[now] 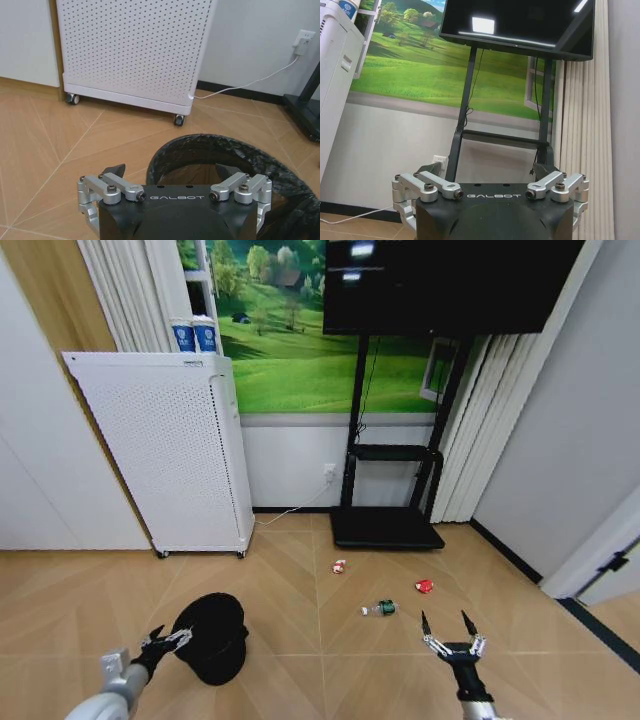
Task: Pick up the trash bin and place the garbage on the floor into it.
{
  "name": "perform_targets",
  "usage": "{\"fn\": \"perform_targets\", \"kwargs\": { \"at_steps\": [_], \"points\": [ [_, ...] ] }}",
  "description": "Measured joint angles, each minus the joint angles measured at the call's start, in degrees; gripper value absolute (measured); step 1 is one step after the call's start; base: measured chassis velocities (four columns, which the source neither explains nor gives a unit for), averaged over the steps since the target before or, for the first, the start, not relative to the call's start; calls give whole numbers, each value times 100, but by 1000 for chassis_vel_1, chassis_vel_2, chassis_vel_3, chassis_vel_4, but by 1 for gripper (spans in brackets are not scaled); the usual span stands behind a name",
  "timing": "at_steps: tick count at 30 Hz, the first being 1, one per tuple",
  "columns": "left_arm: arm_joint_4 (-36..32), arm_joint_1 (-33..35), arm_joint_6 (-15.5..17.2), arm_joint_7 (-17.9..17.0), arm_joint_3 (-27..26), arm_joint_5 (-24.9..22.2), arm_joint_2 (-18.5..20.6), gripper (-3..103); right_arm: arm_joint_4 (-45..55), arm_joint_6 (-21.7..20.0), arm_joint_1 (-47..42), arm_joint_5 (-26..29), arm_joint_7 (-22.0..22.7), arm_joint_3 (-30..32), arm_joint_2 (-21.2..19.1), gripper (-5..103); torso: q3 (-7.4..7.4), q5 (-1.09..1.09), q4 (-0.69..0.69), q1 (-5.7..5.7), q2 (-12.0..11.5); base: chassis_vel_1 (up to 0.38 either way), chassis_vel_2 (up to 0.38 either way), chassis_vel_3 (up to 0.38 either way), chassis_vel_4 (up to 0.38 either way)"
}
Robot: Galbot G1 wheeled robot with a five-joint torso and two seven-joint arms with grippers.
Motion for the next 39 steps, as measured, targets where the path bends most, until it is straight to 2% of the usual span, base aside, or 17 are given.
{"fn": "perform_targets", "kwargs": {
  "at_steps": [8,16,28,35,39],
  "points": [
    [448,-121,-73,119,24,-39,-5,100,-34,2,15,-3,-3,-27,-4,100,0,0,1,0,0,0,0,0,0],
    [865,-477,-106,209,262,-55,-98,93,-10,4,-140,9,-5,9,-4,100,0,-1,0,0,0,0,0,0,0],
    [1188,-670,-103,270,341,-140,-103,91,71,6,-158,45,-6,1,-56,100,0,-1,2,0,0,0,0,0,0],
    [1561,-872,-166,457,379,-246,-68,91,85,6,-198,34,-11,-54,-5,100,0,0,0,0,0,0,0,0,0],
    [1742,-1031,-308,523,417,-259,-109,76,142,7,-187,42,39,-51,-57,100,0,1,2,0,0,0,0,0,0]
  ]
}}
